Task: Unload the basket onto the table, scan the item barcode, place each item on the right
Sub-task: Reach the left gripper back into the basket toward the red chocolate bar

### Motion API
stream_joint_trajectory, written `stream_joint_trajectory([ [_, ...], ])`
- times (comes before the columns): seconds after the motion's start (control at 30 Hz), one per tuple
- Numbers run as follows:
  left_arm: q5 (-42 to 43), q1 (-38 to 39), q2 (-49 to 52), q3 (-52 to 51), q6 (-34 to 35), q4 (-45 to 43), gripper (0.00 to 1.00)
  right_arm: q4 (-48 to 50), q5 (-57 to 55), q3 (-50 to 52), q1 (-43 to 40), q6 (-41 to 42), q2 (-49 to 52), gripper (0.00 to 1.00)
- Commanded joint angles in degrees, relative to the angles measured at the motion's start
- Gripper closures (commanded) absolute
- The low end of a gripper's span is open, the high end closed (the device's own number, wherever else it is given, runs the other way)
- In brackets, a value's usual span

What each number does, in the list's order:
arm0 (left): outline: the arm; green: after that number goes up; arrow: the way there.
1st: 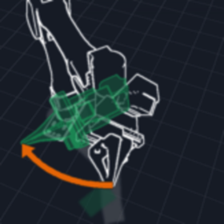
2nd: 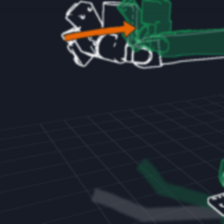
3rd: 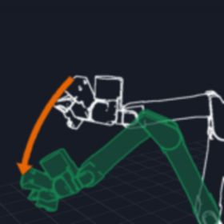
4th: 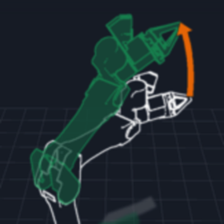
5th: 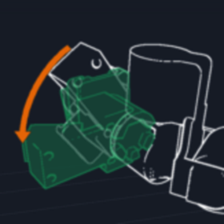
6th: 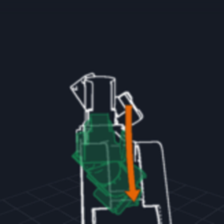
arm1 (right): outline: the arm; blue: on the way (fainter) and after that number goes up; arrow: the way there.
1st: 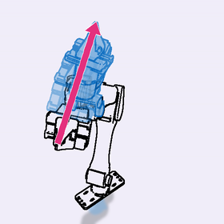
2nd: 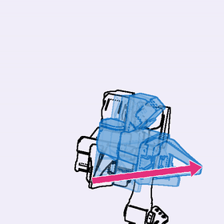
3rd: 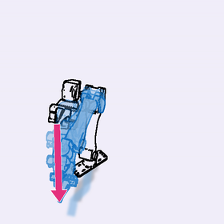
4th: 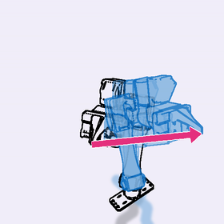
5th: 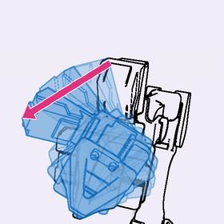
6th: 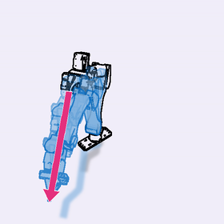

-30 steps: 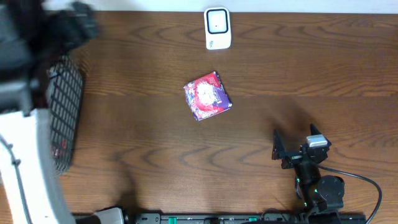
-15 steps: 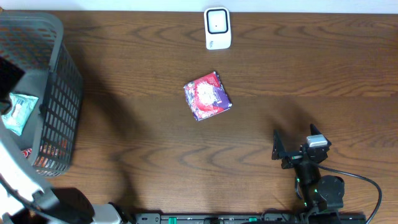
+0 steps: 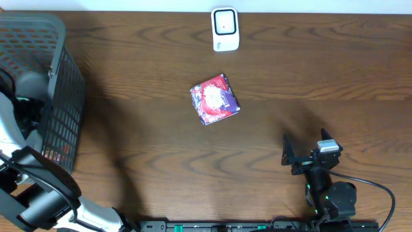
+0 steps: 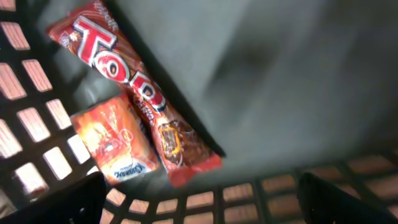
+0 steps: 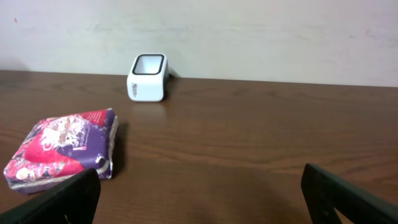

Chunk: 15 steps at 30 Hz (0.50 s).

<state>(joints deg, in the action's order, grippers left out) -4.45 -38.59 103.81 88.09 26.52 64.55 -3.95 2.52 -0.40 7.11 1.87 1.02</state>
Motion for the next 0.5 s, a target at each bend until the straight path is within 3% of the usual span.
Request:
stream_joint_trajectory([
  [0.0, -2.3, -0.2, 0.7, -5.0, 2.8, -2.6, 0.03, -0.2, -0.5, 0.1, 0.4, -0.7, -0.2, 0.01],
  [0.37, -2.7, -0.3, 0.7, -14.8, 2.8, -12.3, 0.02, -0.2, -0.5, 0.1, 0.4, -0.7, -0.2, 0.01],
  [0.47, -2.7, -0.4, 0.8, -16.2, 2.8, -13.8, 0.07, -0.2, -0.5, 0.1, 0.4, -0.7, -0.2, 0.01],
])
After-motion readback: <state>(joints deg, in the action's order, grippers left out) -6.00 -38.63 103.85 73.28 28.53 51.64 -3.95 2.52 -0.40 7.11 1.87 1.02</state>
